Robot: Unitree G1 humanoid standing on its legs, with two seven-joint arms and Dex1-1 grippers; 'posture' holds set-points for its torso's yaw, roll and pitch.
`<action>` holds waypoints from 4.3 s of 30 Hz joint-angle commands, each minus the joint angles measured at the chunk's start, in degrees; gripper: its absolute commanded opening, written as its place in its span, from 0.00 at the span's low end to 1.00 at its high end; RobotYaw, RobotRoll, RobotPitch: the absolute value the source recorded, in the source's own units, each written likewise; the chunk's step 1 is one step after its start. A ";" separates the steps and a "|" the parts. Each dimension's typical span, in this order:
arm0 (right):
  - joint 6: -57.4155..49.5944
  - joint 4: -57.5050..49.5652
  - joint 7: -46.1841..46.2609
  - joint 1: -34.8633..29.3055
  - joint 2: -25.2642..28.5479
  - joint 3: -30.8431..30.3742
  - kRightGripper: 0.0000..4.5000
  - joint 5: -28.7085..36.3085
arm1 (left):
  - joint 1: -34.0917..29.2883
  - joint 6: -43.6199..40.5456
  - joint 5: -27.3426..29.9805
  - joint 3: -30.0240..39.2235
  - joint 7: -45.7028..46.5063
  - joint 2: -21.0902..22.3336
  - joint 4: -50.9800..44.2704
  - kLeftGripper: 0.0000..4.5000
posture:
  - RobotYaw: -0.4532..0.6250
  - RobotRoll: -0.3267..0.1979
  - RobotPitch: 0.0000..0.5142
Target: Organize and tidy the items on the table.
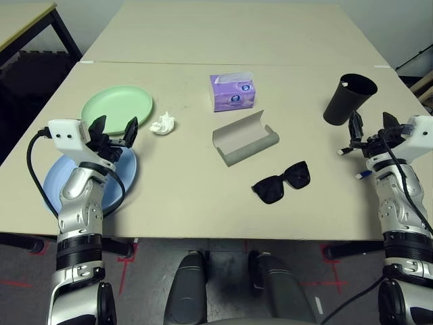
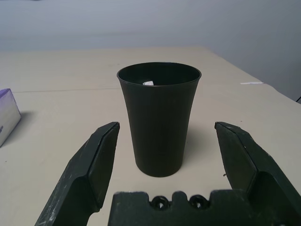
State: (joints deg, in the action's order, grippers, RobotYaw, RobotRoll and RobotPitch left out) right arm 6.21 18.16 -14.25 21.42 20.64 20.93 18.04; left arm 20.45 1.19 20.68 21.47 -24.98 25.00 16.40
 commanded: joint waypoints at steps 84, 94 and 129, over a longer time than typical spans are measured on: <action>4.58 -4.37 -65.08 -1.48 9.99 -19.51 0.99 6.46 | -3.36 -30.04 5.87 2.16 -23.24 29.23 1.39 1.00 | 0.61 0.62 0.29; 2.58 -7.72 -63.40 -2.34 10.21 -20.00 0.99 6.48 | -3.90 -37.72 4.82 5.94 -16.58 32.72 9.34 1.00 | 0.60 0.62 0.29; -2.09 -13.34 -60.37 -1.17 10.01 -21.19 1.00 6.68 | -8.22 -40.23 0.94 5.52 -18.30 34.48 15.42 0.00 | 0.60 0.62 0.29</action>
State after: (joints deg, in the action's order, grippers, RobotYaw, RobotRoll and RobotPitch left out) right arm 4.35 6.17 -74.71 20.26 30.60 0.30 24.35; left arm 13.33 -38.36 23.24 28.04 -44.03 59.19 29.81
